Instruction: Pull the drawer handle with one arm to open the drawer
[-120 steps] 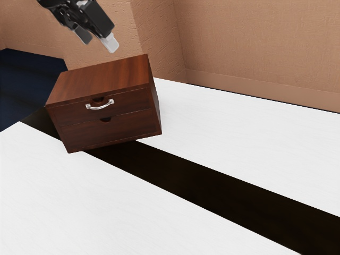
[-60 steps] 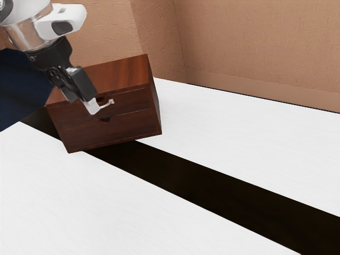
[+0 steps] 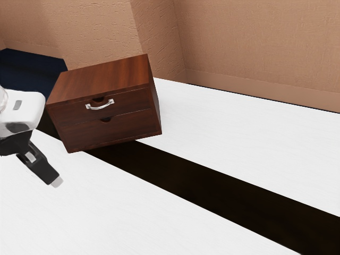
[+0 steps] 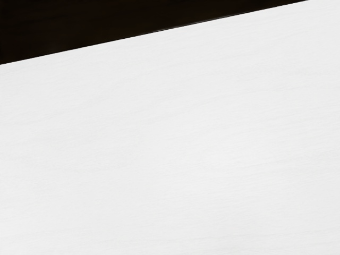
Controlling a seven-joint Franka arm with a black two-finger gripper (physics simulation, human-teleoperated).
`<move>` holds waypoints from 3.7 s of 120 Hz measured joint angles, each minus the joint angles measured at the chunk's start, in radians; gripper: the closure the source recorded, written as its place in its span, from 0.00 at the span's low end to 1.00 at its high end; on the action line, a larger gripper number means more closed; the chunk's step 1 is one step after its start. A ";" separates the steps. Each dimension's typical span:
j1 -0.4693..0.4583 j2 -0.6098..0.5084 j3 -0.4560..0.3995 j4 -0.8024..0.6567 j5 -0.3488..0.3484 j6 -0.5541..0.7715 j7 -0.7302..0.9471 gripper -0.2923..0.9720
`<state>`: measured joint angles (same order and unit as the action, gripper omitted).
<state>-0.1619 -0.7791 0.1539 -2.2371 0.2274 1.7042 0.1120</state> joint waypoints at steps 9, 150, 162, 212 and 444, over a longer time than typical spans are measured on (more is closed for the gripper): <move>-0.010 -0.007 0.017 -0.039 -0.042 0.011 -0.013 0.23; -0.330 0.507 0.607 0.194 0.128 0.652 0.863 0.23; -0.333 0.561 0.633 0.232 0.127 0.690 0.866 0.23; -0.957 0.418 1.228 0.318 0.287 0.706 0.846 0.23; -1.551 0.405 1.823 0.488 0.420 0.661 0.664 0.30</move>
<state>-1.7125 -0.3739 1.9773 -1.7496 0.6476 2.3656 0.7759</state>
